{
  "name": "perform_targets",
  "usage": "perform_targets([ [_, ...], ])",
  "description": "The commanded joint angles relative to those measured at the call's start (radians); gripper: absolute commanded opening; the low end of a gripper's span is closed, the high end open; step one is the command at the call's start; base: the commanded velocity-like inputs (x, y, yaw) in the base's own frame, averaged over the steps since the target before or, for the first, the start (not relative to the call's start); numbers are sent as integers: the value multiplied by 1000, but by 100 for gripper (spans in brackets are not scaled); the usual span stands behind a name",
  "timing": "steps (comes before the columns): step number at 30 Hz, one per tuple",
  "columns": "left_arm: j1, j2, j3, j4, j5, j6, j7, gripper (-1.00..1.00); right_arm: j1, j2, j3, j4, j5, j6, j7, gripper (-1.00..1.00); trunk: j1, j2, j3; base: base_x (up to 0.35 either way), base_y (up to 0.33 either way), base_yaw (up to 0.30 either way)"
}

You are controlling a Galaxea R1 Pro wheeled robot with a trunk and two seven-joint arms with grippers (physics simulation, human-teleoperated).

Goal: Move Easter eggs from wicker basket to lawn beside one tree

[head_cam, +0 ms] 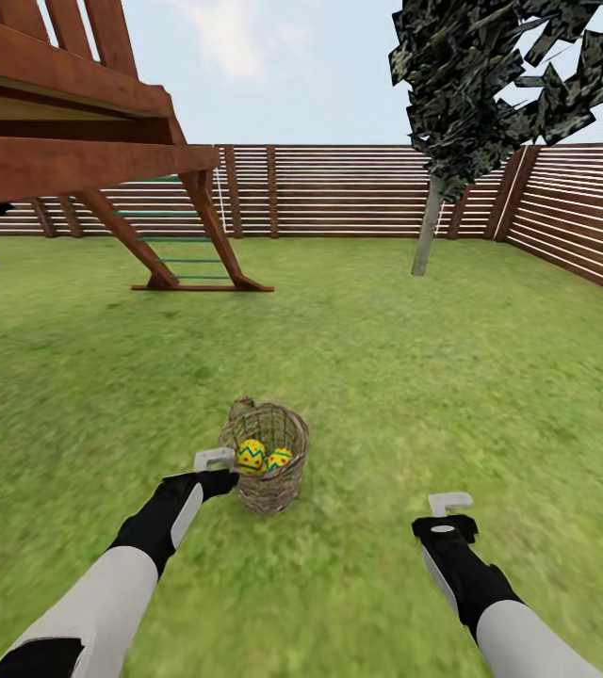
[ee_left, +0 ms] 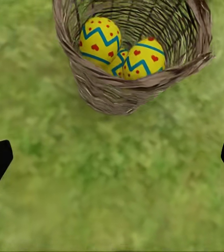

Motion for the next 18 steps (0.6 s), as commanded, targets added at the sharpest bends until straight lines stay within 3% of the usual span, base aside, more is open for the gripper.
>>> perform_targets([
  [1,0,0,3,-2,9,5,5,100,0,-1,3,-1,10,10,-1,100,1,0,-1,331,0,0],
  [5,0,0,3,-2,9,5,5,100,0,-1,3,-1,10,10,1,100,1,0,-1,331,0,0],
  [8,0,18,1,-2,9,2,4,100,0,0,3,-1,10,10,2,100,1,0,-1,316,0,0],
  [15,1,23,0,-2,9,2,1,100,0,-1,3,-1,10,9,1,100,1,0,-1,24,0,10],
  [18,1,23,0,-2,9,2,1,100,0,-1,3,0,10,9,1,100,1,0,-1,1,0,176],
])
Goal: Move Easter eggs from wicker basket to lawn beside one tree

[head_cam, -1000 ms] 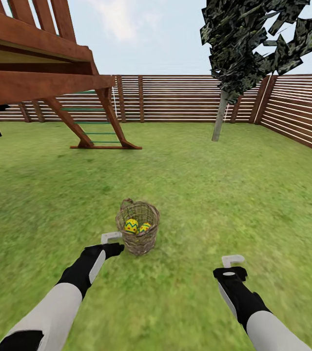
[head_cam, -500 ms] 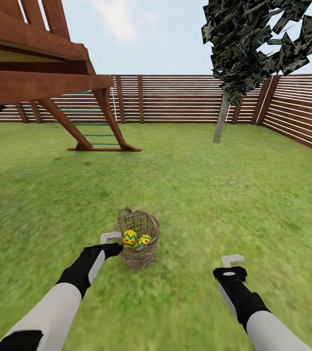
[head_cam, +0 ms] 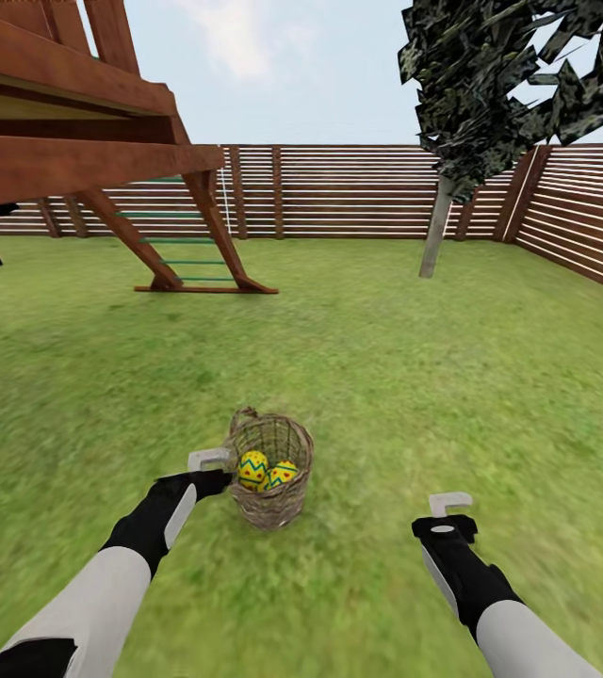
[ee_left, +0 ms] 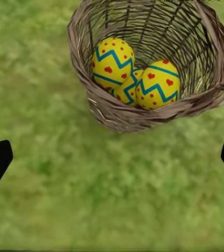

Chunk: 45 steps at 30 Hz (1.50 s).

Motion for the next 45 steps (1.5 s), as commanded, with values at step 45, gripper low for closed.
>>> perform_targets([
  [45,-1,1,5,28,9,7,7,100,0,-1,3,5,10,7,-1,100,0,0,-1,24,-276,283],
])
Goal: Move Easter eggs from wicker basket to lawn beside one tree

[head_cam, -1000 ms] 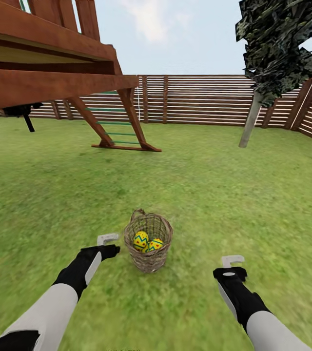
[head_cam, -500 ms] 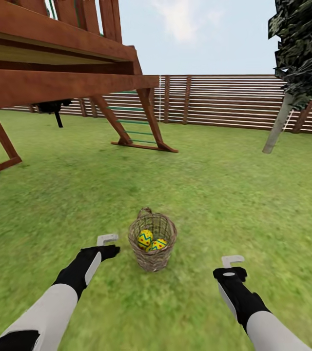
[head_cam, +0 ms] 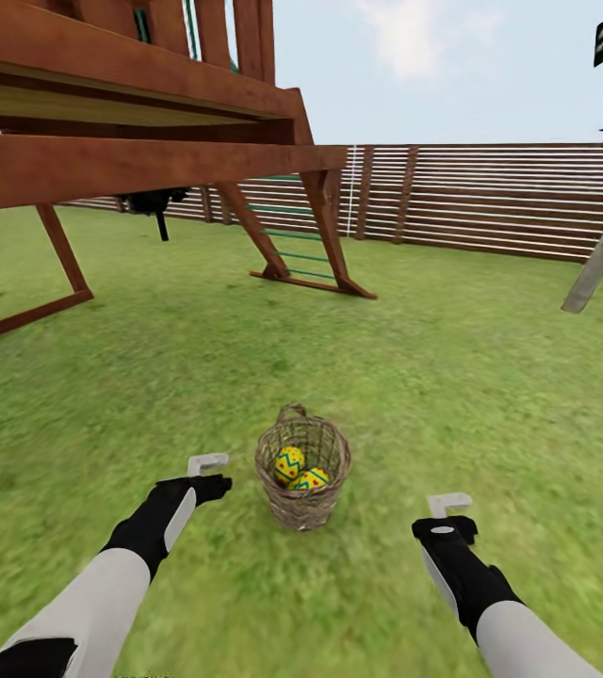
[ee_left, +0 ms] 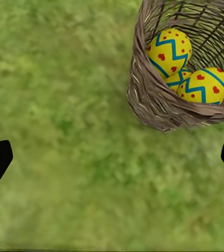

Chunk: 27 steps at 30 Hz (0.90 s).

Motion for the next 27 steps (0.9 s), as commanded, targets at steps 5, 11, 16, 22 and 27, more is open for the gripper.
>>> perform_targets([
  [5,-1,-3,5,53,9,-3,7,100,0,-1,3,-2,10,10,-1,100,0,0,-1,140,-325,247],
  [11,-1,-3,6,56,9,-8,6,100,0,-1,3,-2,10,8,3,100,0,0,-1,146,-323,43],
  [16,-1,-3,5,53,9,-9,6,100,0,-2,3,1,10,7,4,100,0,0,-1,101,-190,3],
  [22,-1,-4,5,55,9,-8,6,100,0,-2,3,1,10,5,4,100,0,0,-1,12,-21,0],
  [27,-1,-3,7,62,11,-8,5,100,0,-1,3,0,11,6,2,100,0,0,-1,28,-132,0],
])
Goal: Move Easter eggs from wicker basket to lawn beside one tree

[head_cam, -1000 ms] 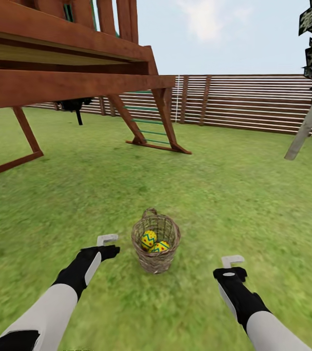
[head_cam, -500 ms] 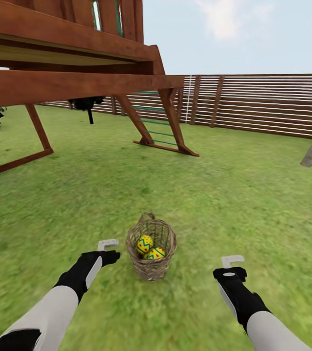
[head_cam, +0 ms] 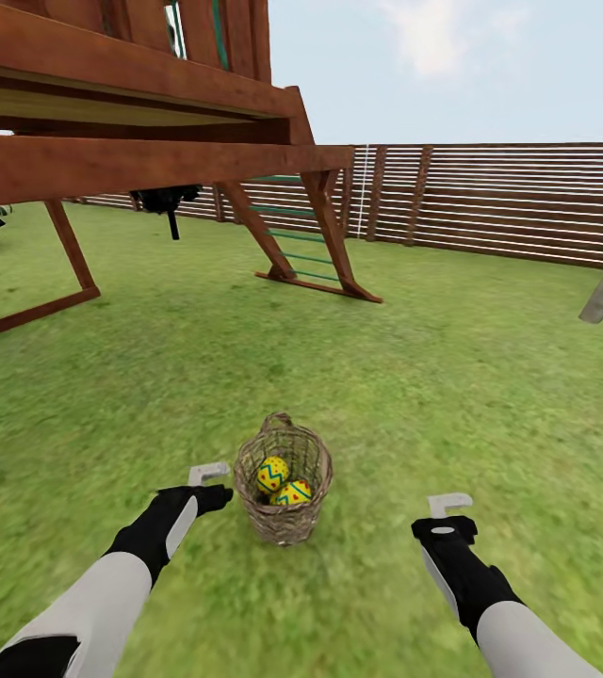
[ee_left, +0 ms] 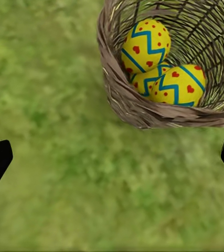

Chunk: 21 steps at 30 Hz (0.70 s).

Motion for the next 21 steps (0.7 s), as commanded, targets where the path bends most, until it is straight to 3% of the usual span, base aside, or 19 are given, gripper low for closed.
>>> perform_targets([
  [1,0,-2,4,-1,10,6,5,100,0,0,3,-1,10,10,-2,100,0,0,-1,79,-267,0],
  [8,1,-9,2,7,10,9,7,100,0,0,4,-3,10,11,-9,100,0,0,-1,173,-290,104],
  [11,2,-10,3,62,22,6,7,100,0,1,3,-2,10,11,-9,100,0,0,-1,217,-273,270],
  [21,3,-10,2,125,165,5,8,100,0,1,3,0,9,11,-8,100,0,0,-1,241,-253,285],
])
